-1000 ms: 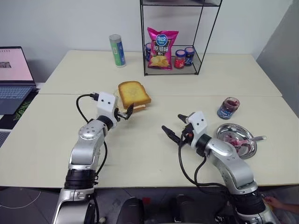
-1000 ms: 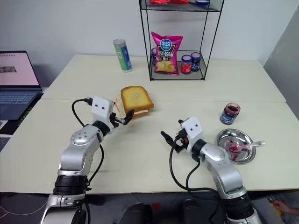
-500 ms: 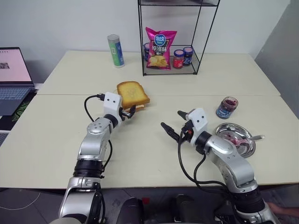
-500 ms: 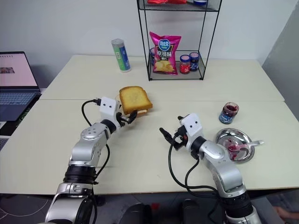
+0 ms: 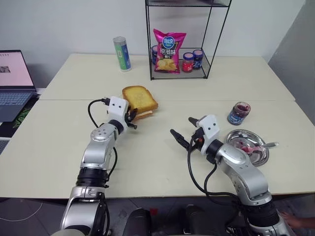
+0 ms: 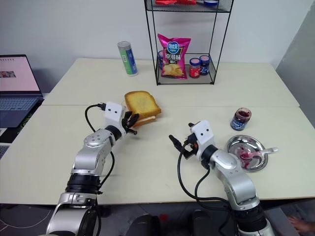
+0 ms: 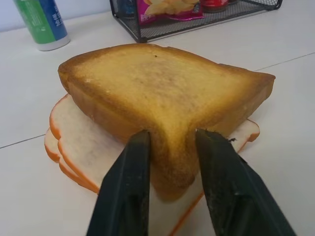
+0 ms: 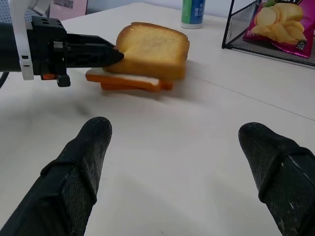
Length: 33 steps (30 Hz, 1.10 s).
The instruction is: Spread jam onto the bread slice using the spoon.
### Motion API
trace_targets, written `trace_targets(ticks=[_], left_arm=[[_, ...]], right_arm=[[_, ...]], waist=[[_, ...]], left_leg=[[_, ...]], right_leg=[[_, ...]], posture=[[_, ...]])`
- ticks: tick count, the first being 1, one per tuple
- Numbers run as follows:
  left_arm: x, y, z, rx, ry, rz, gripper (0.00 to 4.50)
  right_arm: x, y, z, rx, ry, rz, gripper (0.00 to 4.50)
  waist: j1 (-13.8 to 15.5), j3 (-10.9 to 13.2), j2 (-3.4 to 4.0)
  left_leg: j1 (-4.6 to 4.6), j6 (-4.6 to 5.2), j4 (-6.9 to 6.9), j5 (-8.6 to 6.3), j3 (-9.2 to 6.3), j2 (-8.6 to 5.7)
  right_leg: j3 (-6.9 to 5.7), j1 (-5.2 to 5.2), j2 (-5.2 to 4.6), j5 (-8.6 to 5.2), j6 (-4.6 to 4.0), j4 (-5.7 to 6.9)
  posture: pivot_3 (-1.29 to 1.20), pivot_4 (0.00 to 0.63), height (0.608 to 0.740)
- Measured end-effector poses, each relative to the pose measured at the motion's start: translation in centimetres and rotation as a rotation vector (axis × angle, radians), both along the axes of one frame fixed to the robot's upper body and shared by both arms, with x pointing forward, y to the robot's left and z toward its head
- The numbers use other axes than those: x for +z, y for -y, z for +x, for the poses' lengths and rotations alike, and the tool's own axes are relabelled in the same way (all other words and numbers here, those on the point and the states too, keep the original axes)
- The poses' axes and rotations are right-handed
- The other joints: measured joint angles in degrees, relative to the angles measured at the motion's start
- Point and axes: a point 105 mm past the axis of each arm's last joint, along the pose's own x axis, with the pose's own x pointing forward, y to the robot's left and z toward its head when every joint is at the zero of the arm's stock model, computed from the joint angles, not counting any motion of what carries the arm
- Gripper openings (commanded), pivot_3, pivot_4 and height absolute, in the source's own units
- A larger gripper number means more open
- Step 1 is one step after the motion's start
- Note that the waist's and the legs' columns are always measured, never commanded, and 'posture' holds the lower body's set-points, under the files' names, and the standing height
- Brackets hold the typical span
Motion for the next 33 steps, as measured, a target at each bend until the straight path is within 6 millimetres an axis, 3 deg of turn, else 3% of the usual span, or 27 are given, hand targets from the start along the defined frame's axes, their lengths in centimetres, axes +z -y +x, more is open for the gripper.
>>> trace_targets(ticks=[3, 7, 9, 11, 13, 16, 21, 26, 30, 33], left_arm=[[0.0, -0.1, 0.0, 0.005, 0.000, -0.002, 0.01], [0.9, 0.0, 0.2, -0.001, 0.022, -0.031, 0.01], [2.3, 0.7, 0.4, -0.026, 0.061, -0.061, 0.01], [4.7, 2.6, 0.0, -0.125, 0.106, -0.128, 0.01], [7.6, 5.0, -1.1, -0.272, 0.164, -0.170, 0.01], [8.9, 7.3, -2.7, -0.419, 0.156, -0.186, 0.01], [5.4, 10.5, -6.3, -0.664, -0.067, -0.191, 0.01], [1.1, 10.3, -8.2, -0.704, -0.235, -0.130, 0.01], [-3.6, 9.7, -7.6, -0.594, -0.324, -0.056, 0.01], [-4.1, 10.0, -6.9, -0.553, -0.316, -0.059, 0.01]], right_arm=[[0.1, -0.1, 0.0, 0.001, 0.003, 0.003, 4.50], [0.1, -0.1, 0.0, 0.002, 0.003, 0.003, 4.50], [0.1, 0.0, 0.0, 0.003, 0.004, -0.003, 4.50], [0.4, 0.6, 0.2, -0.003, 0.006, -0.013, 4.50], [1.9, 2.0, 0.5, -0.027, 0.034, -0.012, 4.50], [4.2, 3.7, 0.4, -0.047, 0.077, -0.005, 4.50], [5.9, 5.4, -1.9, 0.008, 0.047, -0.046, 4.50], [4.8, 5.2, -5.7, 0.122, -0.092, -0.049, 4.50], [3.7, 4.8, -6.6, 0.122, -0.151, -0.038, 4.50], [3.3, 4.8, -6.5, 0.077, -0.162, -0.015, 4.50]], waist=[[0.0, 0.0, 0.00], [0.0, 0.0, 0.00], [0.1, 0.0, 0.00], [0.1, 0.0, -0.04], [0.1, 0.0, -0.04], [0.0, 0.0, -0.04], [-0.2, 0.0, -0.03], [-0.3, 0.0, -0.03], [0.1, 0.0, -0.04], [0.4, 0.1, -0.10]], left_leg=[[-0.01, 0.00, 0.00, 0.00, 0.00, -0.02], [-0.02, 0.00, 0.00, 0.00, -0.01, -0.01], [-0.03, 0.00, 0.01, 0.00, -0.01, -0.02], [-0.08, 0.00, 0.03, 0.00, -0.01, -0.05], [-0.06, 0.01, 0.02, -0.01, 0.04, -0.09], [0.00, 0.00, -0.03, 0.00, 0.02, -0.05], [0.03, -0.01, -0.05, 0.00, -0.03, 0.04], [0.14, -0.01, -0.04, 0.00, -0.08, 0.04], [0.08, 0.02, 0.07, 0.01, -0.08, -0.03], [-0.02, 0.05, 0.09, 0.01, -0.06, -0.08]], right_leg=[[0.00, 0.00, 0.00, 0.00, 0.00, -0.01], [-0.02, 0.00, 0.00, 0.00, 0.00, -0.01], [-0.02, 0.00, 0.01, 0.00, 0.00, -0.01], [-0.03, -0.01, 0.01, 0.01, 0.00, -0.02], [0.03, 0.00, 0.02, 0.09, -0.14, -0.04], [0.02, 0.02, 0.05, 0.07, -0.12, -0.04], [0.01, 0.01, 0.04, -0.04, -0.02, 0.02], [0.05, 0.08, 0.03, -0.05, -0.04, 0.02], [0.06, 0.08, -0.04, -0.02, -0.10, -0.02], [0.07, 0.06, -0.07, 0.00, -0.11, -0.15]], posture=[[0.00, 0.150, 0.740], [0.00, 0.150, 0.740], [0.00, 0.150, 0.740], [0.00, 0.150, 0.740], [0.00, 0.150, 0.740], [0.00, 0.150, 0.740], [0.00, 0.150, 0.740], [0.00, 0.150, 0.740], [0.00, 0.150, 0.740], [0.00, 0.150, 0.740]])
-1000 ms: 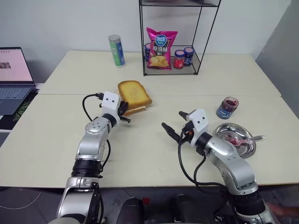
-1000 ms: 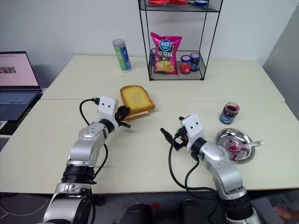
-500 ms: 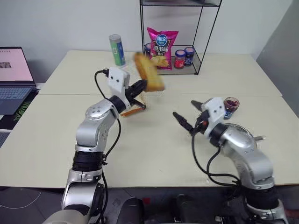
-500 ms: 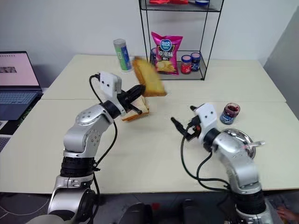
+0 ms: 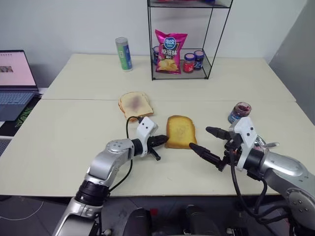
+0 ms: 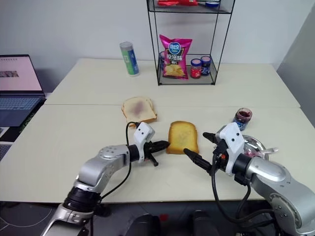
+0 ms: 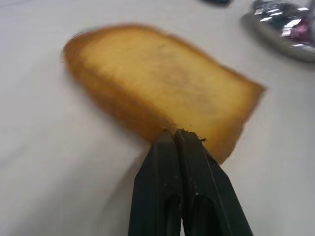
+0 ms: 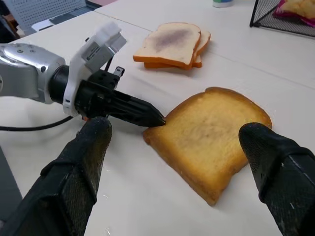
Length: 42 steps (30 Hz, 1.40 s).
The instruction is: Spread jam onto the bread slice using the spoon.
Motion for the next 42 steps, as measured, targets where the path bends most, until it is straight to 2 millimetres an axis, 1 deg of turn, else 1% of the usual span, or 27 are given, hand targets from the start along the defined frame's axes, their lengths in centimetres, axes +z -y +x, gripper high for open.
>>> trace_targets(ticks=[3, 6, 10, 13, 19, 21, 22, 23, 25, 26, 30, 31, 35, 37, 39, 40, 41, 42], left_arm=[[0.3, 0.7, 0.6, -0.003, 0.026, 0.007, 0.01], [-0.1, 1.3, 0.8, -0.013, 0.025, 0.010, 0.01], [0.1, 2.1, 0.8, -0.049, 0.034, 0.009, 0.01], [-0.1, 2.6, 0.2, -0.097, 0.026, 0.019, 0.01], [-0.3, 1.6, -1.5, -0.145, 0.008, 0.053, 0.01], [-0.4, 1.4, -1.7, -0.147, -0.001, 0.059, 0.39], [-0.4, 1.4, -1.7, -0.146, -0.004, 0.061, 0.50], [-0.4, 1.4, -1.7, -0.145, -0.006, 0.063, 0.80], [-0.3, 1.3, -1.6, -0.146, -0.005, 0.067, 1.16], [-0.3, 1.3, -1.6, -0.146, -0.005, 0.068, 1.42], [-0.3, 1.5, -1.6, -0.149, -0.009, 0.064, 2.23], [-0.3, 1.5, -1.7, -0.153, -0.012, 0.063, 2.36], [0.0, 1.3, -1.7, -0.169, -0.017, 0.077, 3.08], [0.7, 1.4, -1.5, -0.189, 0.003, 0.079, 3.47], [1.8, 1.6, -1.4, -0.219, 0.038, 0.082, 3.88], [3.0, 2.4, -1.8, -0.285, 0.057, 0.043, 4.04], [4.1, 3.2, -2.4, -0.353, 0.081, 0.003, 4.28], [5.5, 4.1, -3.1, -0.439, 0.115, -0.039, 4.45]], right_arm=[[-0.5, 0.1, 0.1, -0.035, -0.011, 0.003, 4.50], [-1.3, 0.6, -0.1, -0.072, -0.034, -0.005, 4.50], [-1.5, 1.3, 0.0, -0.110, -0.027, -0.012, 4.50], [-1.5, 1.9, 0.0, -0.137, -0.023, -0.010, 4.50], [-2.2, 2.8, -0.5, -0.168, -0.044, -0.021, 4.50], [-2.3, 3.1, -0.5, -0.180, -0.043, -0.023, 4.50], [-2.2, 3.2, -0.5, -0.183, -0.037, -0.021, 4.50], [-2.2, 3.3, -0.5, -0.187, -0.036, -0.021, 4.50], [-2.2, 3.7, -0.5, -0.209, -0.036, -0.021, 4.50], [-2.0, 4.2, -0.5, -0.231, -0.031, -0.021, 4.50], [-1.5, 5.8, -0.4, -0.295, -0.016, -0.008, 4.50], [-1.5, 6.2, -0.5, -0.311, -0.020, -0.003, 4.50], [-1.4, 9.1, -0.9, -0.440, -0.031, 0.032, 4.50], [-1.0, 10.6, -1.1, -0.509, -0.020, 0.055, 4.50], [-0.6, 11.9, -1.6, -0.566, -0.014, 0.076, 4.50], [-0.6, 13.0, -2.3, -0.612, -0.026, 0.103, 4.50], [-0.6, 13.7, -2.9, -0.649, -0.037, 0.128, 4.50], [-0.7, 14.5, -3.6, -0.699, -0.047, 0.175, 4.50]], waist=[[0.4, 0.0, -0.02], [0.9, 0.0, -0.01], [1.0, 0.0, -0.01], [1.0, 0.0, -0.02], [0.8, 0.0, -0.01], [0.9, 0.0, -0.01], [1.0, 0.0, -0.01], [1.0, 0.0, -0.01], [1.0, 0.0, -0.01], [1.0, 0.0, -0.01], [1.0, 0.0, -0.01], [1.0, 0.0, -0.01], [1.0, 0.0, -0.01], [1.0, 0.0, -0.01], [1.0, 0.0, -0.01], [1.1, 0.0, 0.00], [1.3, 0.0, 0.00], [1.6, 0.0, -0.01]], left_leg=[[-0.03, 0.03, -0.05, -0.02, 0.01, -0.02], [-0.04, 0.03, -0.13, -0.04, 0.01, 0.00], [-0.04, 0.02, -0.10, -0.03, -0.03, 0.03], [-0.03, 0.03, -0.07, -0.03, -0.01, 0.01], [0.00, 0.02, -0.12, -0.03, -0.04, 0.09], [-0.01, 0.02, -0.10, -0.03, -0.05, 0.08], [0.00, 0.02, -0.09, -0.03, -0.05, 0.08], [-0.01, 0.02, -0.08, -0.03, -0.04, 0.05], [-0.01, 0.03, -0.06, -0.03, -0.03, 0.02], [-0.01, 0.03, -0.06, -0.03, -0.02, 0.01], [-0.02, 0.03, -0.08, -0.03, -0.03, 0.02], [-0.02, 0.03, -0.09, -0.03, -0.03, 0.04], [-0.01, 0.02, -0.10, -0.03, -0.05, 0.06], [-0.02, 0.02, -0.08, -0.03, -0.04, 0.03], [-0.01, 0.02, -0.07, -0.03, -0.03, 0.02], [-0.04, 0.03, -0.09, -0.03, -0.03, 0.02], [-0.05, 0.02, -0.09, -0.03, -0.05, 0.02], [-0.07, 0.02, -0.10, -0.04, -0.05, 0.03]], right_leg=[[0.00, 0.00, 0.01, 0.06, 0.11, -0.10], [-0.01, -0.03, 0.05, 0.02, 0.11, -0.10], [-0.06, -0.02, 0.07, 0.01, 0.11, -0.07], [-0.04, 0.00, 0.07, 0.02, 0.13, -0.07], [-0.04, -0.02, 0.08, -0.01, 0.08, -0.05], [-0.06, -0.02, 0.08, -0.01, 0.07, -0.04], [-0.06, -0.01, 0.08, -0.01, 0.08, -0.04], [-0.05, -0.01, 0.07, 0.00, 0.09, -0.04], [-0.04, 0.00, 0.06, 0.00, 0.10, -0.05], [-0.03, 0.00, 0.06, 0.00, 0.10, -0.05], [-0.03, 0.00, 0.06, 0.01, 0.10, -0.07], [-0.03, 0.00, 0.06, 0.00, 0.10, -0.07], [-0.05, -0.01, 0.07, 0.00, 0.08, -0.05], [-0.04, 0.00, 0.07, 0.00, 0.09, -0.04], [-0.02, 0.01, 0.07, 0.00, 0.10, -0.04], [-0.03, 0.00, 0.07, 0.00, 0.10, -0.06], [-0.06, 0.02, 0.07, -0.01, 0.08, -0.07], [-0.10, 0.02, 0.08, -0.02, 0.07, -0.09]], posture=[[0.00, 0.150, 0.740], [0.00, 0.150, 0.740], [0.00, 0.150, 0.740], [0.00, 0.150, 0.740], [0.00, 0.150, 0.740], [0.00, 0.150, 0.740], [0.00, 0.150, 0.740], [0.00, 0.150, 0.740], [0.00, 0.150, 0.740], [0.00, 0.150, 0.740], [0.00, 0.150, 0.740], [0.00, 0.150, 0.740], [0.00, 0.150, 0.740], [0.00, 0.150, 0.740], [0.00, 0.150, 0.740], [0.00, 0.150, 0.740], [0.00, 0.150, 0.740], [0.00, 0.150, 0.740]])
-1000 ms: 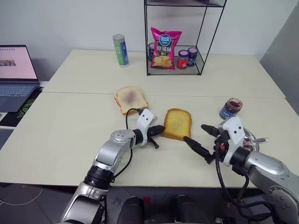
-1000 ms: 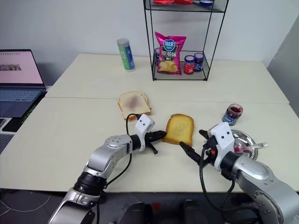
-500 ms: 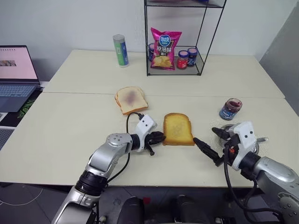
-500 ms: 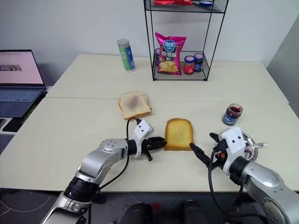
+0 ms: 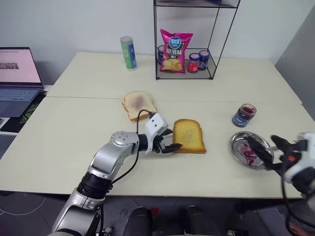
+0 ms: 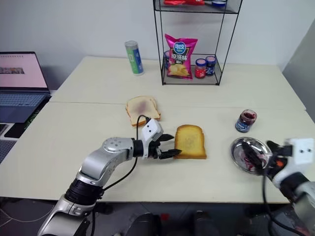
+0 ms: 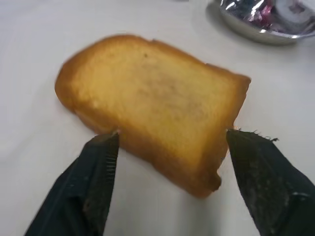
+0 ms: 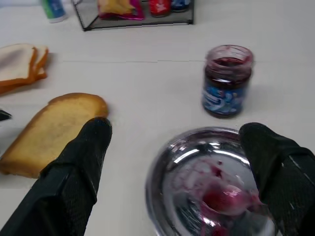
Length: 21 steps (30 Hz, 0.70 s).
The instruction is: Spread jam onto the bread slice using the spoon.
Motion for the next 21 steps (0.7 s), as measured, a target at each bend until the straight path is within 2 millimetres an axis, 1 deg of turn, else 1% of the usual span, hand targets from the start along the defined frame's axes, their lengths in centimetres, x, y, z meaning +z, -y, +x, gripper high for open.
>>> trace_targets(ticks=[2, 3, 5, 7, 9, 12, 17, 19, 21], left_arm=[[2.5, 1.5, -0.7, -0.129, 0.059, -0.056, 4.45], [3.6, 2.1, -1.0, -0.173, 0.096, -0.074, 4.45], [4.1, 3.0, -1.5, -0.222, 0.123, -0.088, 4.45], [3.7, 3.9, -1.8, -0.265, 0.141, -0.079, 4.45], [2.8, 4.6, -2.0, -0.291, 0.149, -0.049, 4.45], [2.0, 5.1, -2.1, -0.323, 0.173, -0.013, 4.45], [2.0, 5.8, -1.8, -0.298, 0.206, -0.027, 4.45], [2.0, 5.5, -1.8, -0.283, 0.214, -0.025, 4.45], [1.7, 5.4, -1.9, -0.265, 0.200, -0.024, 4.45]], right_arm=[[-0.3, 0.9, -1.0, -0.066, 0.001, 0.101, 4.50], [-0.8, 1.5, -1.3, -0.097, -0.017, 0.140, 4.50], [-1.6, 2.7, -1.6, -0.151, -0.034, 0.180, 4.50], [-2.6, 3.9, -1.7, -0.210, -0.048, 0.252, 4.50], [-3.4, 4.5, -1.4, -0.234, -0.058, 0.329, 4.50], [-4.1, 4.3, -0.6, -0.222, -0.063, 0.414, 4.50], [-5.7, 4.4, 1.5, -0.203, -0.072, 0.573, 4.50], [-6.2, 4.2, 2.0, -0.196, -0.080, 0.610, 4.50], [-6.8, 4.6, 2.5, -0.212, -0.082, 0.646, 4.50]], waist=[[0.0, 0.0, 0.00], [-0.1, 0.0, 0.03], [-0.5, -0.1, 0.15], [-0.6, -0.1, 0.17], [-0.7, -0.1, 0.19], [-0.8, -0.1, 0.24], [-0.7, -0.1, 0.28], [-0.7, -0.1, 0.30], [-0.7, -0.1, 0.32]], left_leg=[[0.01, 0.01, 0.01, 0.00, 0.01, -0.02], [0.03, 0.01, 0.01, 0.00, 0.02, -0.05], [0.09, 0.03, 0.01, -0.01, 0.05, -0.10], [0.11, 0.03, 0.03, 0.00, 0.03, -0.08], [0.13, 0.03, 0.03, 0.00, 0.01, -0.07], [0.12, 0.03, 0.02, 0.00, 0.00, -0.04], [0.05, 0.05, 0.02, 0.00, 0.02, -0.15], [0.04, 0.05, 0.00, -0.01, 0.02, -0.11], [0.05, 0.05, -0.03, -0.01, 0.00, -0.10]], right_leg=[[0.03, 0.02, 0.02, 0.00, 0.00, -0.01], [0.08, 0.04, 0.02, 0.01, 0.01, -0.03], [0.18, 0.05, 0.02, 0.00, 0.00, -0.04], [0.18, 0.06, 0.07, 0.01, 0.00, -0.03], [0.19, 0.05, 0.13, 0.01, -0.01, 0.02], [0.18, 0.03, 0.14, 0.01, -0.01, 0.03], [0.20, 0.02, 0.16, 0.03, 0.04, -0.04], [0.19, 0.01, 0.17, 0.04, 0.06, -0.04], [0.16, 0.01, 0.18, 0.03, 0.06, -0.04]], posture=[[0.00, 0.150, 0.740], [0.00, 0.150, 0.740], [0.00, 0.150, 0.740], [0.00, 0.150, 0.740], [0.00, 0.150, 0.740], [0.00, 0.150, 0.740], [0.00, 0.150, 0.740], [0.00, 0.150, 0.740], [0.00, 0.150, 0.740]])
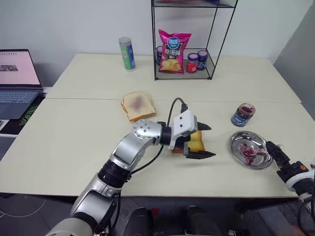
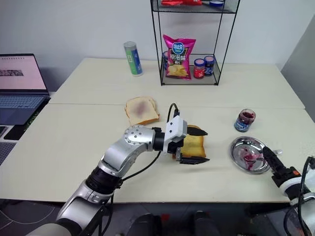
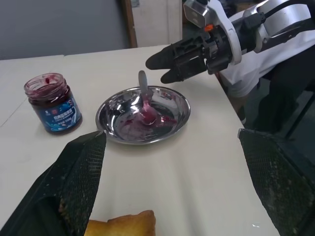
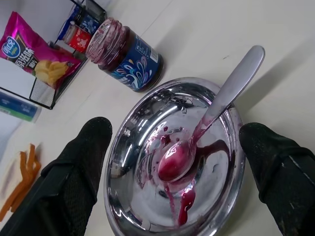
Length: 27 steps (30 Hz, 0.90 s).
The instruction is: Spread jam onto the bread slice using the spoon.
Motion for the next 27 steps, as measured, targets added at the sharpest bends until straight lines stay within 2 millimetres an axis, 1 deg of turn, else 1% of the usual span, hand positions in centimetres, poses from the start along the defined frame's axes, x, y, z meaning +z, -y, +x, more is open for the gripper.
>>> trace_targets(ticks=[3, 7, 12, 20, 23, 24, 27], left_arm=[[-0.3, -0.2, 0.0, 0.021, -0.010, 0.002, 4.45], [-0.1, -0.2, -0.2, 0.032, -0.007, 0.003, 4.45], [0.0, -0.2, -0.2, 0.036, -0.007, 0.002, 4.45], [0.1, -0.2, -0.1, 0.042, -0.002, -0.002, 4.45], [0.3, -0.2, -0.2, 0.042, 0.007, -0.005, 4.50], [0.4, -0.1, -0.2, 0.042, 0.008, -0.006, 4.50], [0.5, -0.1, -0.2, 0.044, 0.009, -0.007, 4.50]], right_arm=[[-0.7, 0.6, 0.6, -0.028, -0.001, 0.043, 4.50], [-0.9, 1.1, 1.4, -0.058, 0.016, 0.078, 4.50], [-1.4, 1.9, 2.2, -0.091, 0.026, 0.087, 4.50], [-1.3, 2.6, 3.6, -0.085, 0.039, 0.053, 4.50], [-1.4, 2.9, 4.0, -0.092, 0.043, 0.043, 4.03], [-1.4, 2.9, 4.1, -0.091, 0.044, 0.044, 3.70], [-1.5, 2.9, 4.1, -0.085, 0.044, 0.045, 3.03]], waist=[[0.0, 0.0, 0.01], [0.0, 0.0, 0.03], [0.0, 0.0, 0.04], [-0.1, 0.0, 0.06], [0.0, 0.0, 0.06], [0.0, 0.0, 0.06], [0.0, 0.0, 0.06]], left_leg=[[0.00, 0.00, 0.02, 0.00, 0.01, 0.00], [0.01, 0.00, 0.04, 0.00, 0.02, -0.01], [0.01, 0.00, 0.04, 0.00, 0.02, 0.00], [0.02, 0.00, 0.05, 0.00, 0.04, -0.02], [0.02, 0.00, 0.04, 0.00, 0.03, -0.01], [0.02, 0.00, 0.04, 0.00, 0.03, -0.01], [0.02, 0.00, 0.03, 0.00, 0.04, -0.01]], right_leg=[[0.00, 0.00, 0.00, 0.00, 0.01, 0.02], [0.02, 0.01, 0.00, 0.03, 0.04, 0.03], [0.03, 0.01, 0.02, 0.03, 0.05, 0.03], [0.04, 0.01, 0.02, 0.04, 0.07, 0.03], [0.04, 0.02, 0.02, 0.04, 0.07, 0.03], [0.03, 0.01, 0.02, 0.04, 0.07, 0.03], [0.04, 0.01, 0.02, 0.04, 0.07, 0.03]], posture=[[0.00, 0.150, 0.740], [0.00, 0.150, 0.740], [0.00, 0.150, 0.740], [0.00, 0.150, 0.740], [0.00, 0.150, 0.740], [0.00, 0.150, 0.740], [0.00, 0.150, 0.740]])
